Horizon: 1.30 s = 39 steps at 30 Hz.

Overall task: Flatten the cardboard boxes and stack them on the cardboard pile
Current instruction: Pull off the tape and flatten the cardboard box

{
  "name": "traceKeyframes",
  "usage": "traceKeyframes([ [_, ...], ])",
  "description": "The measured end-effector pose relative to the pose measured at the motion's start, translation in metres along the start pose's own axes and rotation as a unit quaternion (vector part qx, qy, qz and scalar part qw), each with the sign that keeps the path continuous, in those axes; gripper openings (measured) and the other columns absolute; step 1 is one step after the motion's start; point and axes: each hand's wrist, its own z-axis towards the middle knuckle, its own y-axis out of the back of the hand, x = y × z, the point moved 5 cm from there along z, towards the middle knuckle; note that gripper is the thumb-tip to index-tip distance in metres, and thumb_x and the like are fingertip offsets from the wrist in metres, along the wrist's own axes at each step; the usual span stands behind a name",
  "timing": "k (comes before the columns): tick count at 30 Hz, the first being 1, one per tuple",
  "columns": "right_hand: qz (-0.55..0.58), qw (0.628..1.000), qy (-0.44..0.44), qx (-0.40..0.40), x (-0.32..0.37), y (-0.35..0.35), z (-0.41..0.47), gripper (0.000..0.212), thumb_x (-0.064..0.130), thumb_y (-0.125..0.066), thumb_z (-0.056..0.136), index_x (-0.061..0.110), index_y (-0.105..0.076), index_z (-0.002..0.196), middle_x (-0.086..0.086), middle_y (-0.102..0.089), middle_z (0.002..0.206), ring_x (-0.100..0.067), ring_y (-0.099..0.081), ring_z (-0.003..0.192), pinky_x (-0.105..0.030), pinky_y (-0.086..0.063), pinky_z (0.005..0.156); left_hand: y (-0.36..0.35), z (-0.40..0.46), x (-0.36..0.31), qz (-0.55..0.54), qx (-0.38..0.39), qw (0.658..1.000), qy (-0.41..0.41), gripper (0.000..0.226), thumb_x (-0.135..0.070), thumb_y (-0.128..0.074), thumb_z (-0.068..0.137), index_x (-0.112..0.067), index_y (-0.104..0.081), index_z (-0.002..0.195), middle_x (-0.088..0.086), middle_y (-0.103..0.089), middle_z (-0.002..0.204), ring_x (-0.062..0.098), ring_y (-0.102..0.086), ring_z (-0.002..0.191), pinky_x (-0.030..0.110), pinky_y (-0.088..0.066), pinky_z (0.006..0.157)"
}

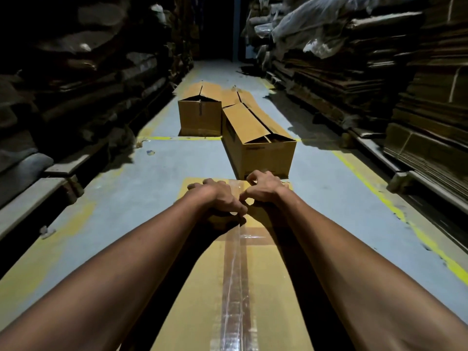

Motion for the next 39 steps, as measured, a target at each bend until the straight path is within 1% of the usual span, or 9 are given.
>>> traceKeyframes([
  [3, 0.025, 0.999, 0.005, -0.036, -0.004, -0.004, 0.001, 0.068, 0.052, -0.079, 0.075, 0.035, -0.055, 0.136, -0.006, -0.048, 0.142, -0.031, -0.043, 0.134, -0.059, -0.036, 0.113, -0.001, 0.001, -0.001, -0.001, 0.001, 1.000, -0.010, 0.105, -0.086, -0.061, 0.067, -0.016, -0.043, 0.143, 0.018, -0.044, 0.145, 0.038, -0.045, 0.132, 0.058, -0.040, 0.112],
  [7, 0.020, 0.996, 0.013, -0.086, -0.004, -0.008, 0.000, 0.059, 0.051, -0.076, 0.079, 0.035, -0.058, 0.132, -0.005, -0.052, 0.141, -0.030, -0.043, 0.136, -0.063, -0.029, 0.115, 0.004, -0.004, -0.003, -0.023, 0.005, 0.999, -0.028, 0.080, -0.081, -0.063, 0.072, -0.019, -0.049, 0.122, 0.010, -0.053, 0.122, 0.032, -0.051, 0.121, 0.058, -0.042, 0.113],
  [9, 0.021, 0.995, 0.024, -0.098, -0.003, -0.012, -0.003, 0.055, 0.052, -0.074, 0.080, 0.037, -0.058, 0.131, -0.004, -0.053, 0.139, -0.030, -0.043, 0.136, -0.065, -0.023, 0.116, 0.006, -0.008, -0.003, -0.028, 0.006, 0.999, -0.029, 0.077, -0.076, -0.065, 0.077, -0.018, -0.052, 0.126, 0.009, -0.054, 0.121, 0.030, -0.051, 0.120, 0.058, -0.041, 0.113],
  [12, 0.022, 0.987, 0.068, -0.143, -0.002, -0.016, -0.012, 0.042, 0.055, -0.067, 0.083, 0.042, -0.058, 0.123, 0.000, -0.054, 0.133, -0.027, -0.046, 0.132, -0.071, -0.019, 0.113, 0.007, -0.021, -0.004, -0.023, 0.010, 0.999, -0.024, 0.083, -0.072, -0.063, 0.085, -0.015, -0.045, 0.143, 0.014, -0.049, 0.140, 0.035, -0.044, 0.132, 0.059, -0.037, 0.117],
  [15, 0.001, 0.973, 0.112, -0.203, 0.003, -0.017, -0.022, 0.025, 0.051, -0.065, 0.087, 0.039, -0.066, 0.108, 0.005, -0.058, 0.128, -0.022, -0.051, 0.125, -0.072, -0.031, 0.109, 0.007, -0.027, -0.005, -0.010, 0.012, 1.000, -0.021, 0.089, -0.071, -0.059, 0.090, -0.012, -0.037, 0.152, 0.017, -0.039, 0.154, 0.039, -0.034, 0.145, 0.060, -0.033, 0.118],
  [21, -0.011, 0.948, 0.191, -0.253, 0.014, -0.014, -0.036, 0.014, 0.033, -0.072, 0.094, 0.025, -0.076, 0.104, 0.005, -0.065, 0.112, -0.018, -0.058, 0.109, -0.043, -0.057, 0.085, 0.007, -0.029, -0.003, -0.001, 0.008, 1.000, -0.023, 0.095, -0.072, -0.060, 0.088, -0.012, -0.034, 0.156, 0.017, -0.035, 0.159, 0.040, -0.030, 0.150, 0.061, -0.032, 0.119],
  [30, -0.071, 0.911, 0.285, -0.291, 0.016, -0.011, -0.037, 0.013, 0.024, -0.072, 0.096, 0.020, -0.074, 0.109, 0.002, -0.069, 0.107, -0.020, -0.066, 0.091, -0.038, -0.058, 0.065, 0.000, -0.011, 0.001, 0.007, 0.039, 0.998, -0.039, 0.099, -0.077, -0.063, 0.079, -0.015, -0.041, 0.153, 0.015, -0.035, 0.161, 0.041, -0.018, 0.154, 0.063, -0.029, 0.119],
  [36, -0.046, 0.927, 0.244, -0.282, 0.015, 0.000, -0.020, 0.013, 0.036, -0.076, 0.092, 0.034, -0.069, 0.103, 0.014, -0.070, 0.099, -0.013, -0.067, 0.087, -0.034, -0.058, 0.067, 0.000, -0.012, 0.005, -0.006, 0.054, 0.998, -0.028, 0.107, -0.076, -0.068, 0.075, -0.016, -0.034, 0.156, 0.021, -0.020, 0.169, 0.043, -0.014, 0.156, 0.063, -0.029, 0.119],
  [39, 0.034, 0.957, 0.183, -0.223, 0.017, 0.005, 0.001, 0.011, 0.035, -0.075, 0.094, 0.033, -0.071, 0.103, 0.008, -0.076, 0.102, -0.015, -0.070, 0.094, -0.040, -0.062, 0.077, 0.003, -0.016, 0.006, -0.026, 0.054, 0.998, -0.026, 0.102, -0.076, -0.072, 0.075, -0.017, -0.041, 0.153, 0.017, -0.042, 0.153, 0.039, -0.038, 0.144, 0.058, -0.038, 0.115],
])
